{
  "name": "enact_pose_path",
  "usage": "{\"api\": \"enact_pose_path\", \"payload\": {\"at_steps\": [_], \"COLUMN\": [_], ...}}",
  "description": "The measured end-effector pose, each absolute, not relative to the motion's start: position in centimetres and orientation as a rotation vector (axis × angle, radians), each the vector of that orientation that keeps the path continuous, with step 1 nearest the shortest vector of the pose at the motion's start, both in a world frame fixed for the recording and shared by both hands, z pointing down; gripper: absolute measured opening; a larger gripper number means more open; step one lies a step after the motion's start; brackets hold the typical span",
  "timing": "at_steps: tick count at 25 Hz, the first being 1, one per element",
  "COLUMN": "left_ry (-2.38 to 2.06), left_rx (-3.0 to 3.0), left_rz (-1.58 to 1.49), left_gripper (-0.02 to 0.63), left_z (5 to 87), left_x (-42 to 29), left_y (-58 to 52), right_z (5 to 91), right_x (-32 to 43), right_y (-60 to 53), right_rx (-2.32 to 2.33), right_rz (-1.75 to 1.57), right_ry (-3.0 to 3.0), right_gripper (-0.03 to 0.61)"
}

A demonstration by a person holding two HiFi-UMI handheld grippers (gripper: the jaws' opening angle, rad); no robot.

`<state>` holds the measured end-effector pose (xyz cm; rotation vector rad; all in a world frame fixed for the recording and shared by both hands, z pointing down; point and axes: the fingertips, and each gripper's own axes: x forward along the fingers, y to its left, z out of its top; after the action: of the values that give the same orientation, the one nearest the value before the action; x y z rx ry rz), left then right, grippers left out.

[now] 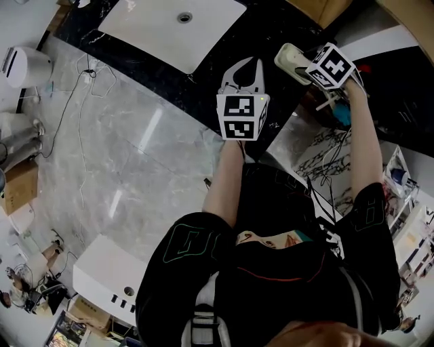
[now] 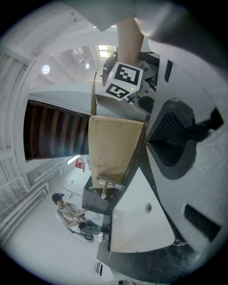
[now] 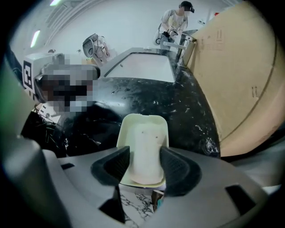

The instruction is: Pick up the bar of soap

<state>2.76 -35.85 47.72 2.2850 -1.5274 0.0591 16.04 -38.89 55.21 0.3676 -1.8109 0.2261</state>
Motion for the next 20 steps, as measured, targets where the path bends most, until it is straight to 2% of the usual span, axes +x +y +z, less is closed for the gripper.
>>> {"api": "enact_pose_path", "payload": {"at_steps": [20], "left_ry": [-1.469], "left_rx": [2.308], "left_rz": [0.067], "left_gripper": [0.008], "left_z": [48.2], "left_x": [3.7], "left_y": [-36.7], "right_z": [56.3], "right_x": [15.6], "right_y": [-39.1], "right_rx": [0.362], "right_rz": [0.322], "right_ry": [-1.695], "right_gripper": [0.206]}}
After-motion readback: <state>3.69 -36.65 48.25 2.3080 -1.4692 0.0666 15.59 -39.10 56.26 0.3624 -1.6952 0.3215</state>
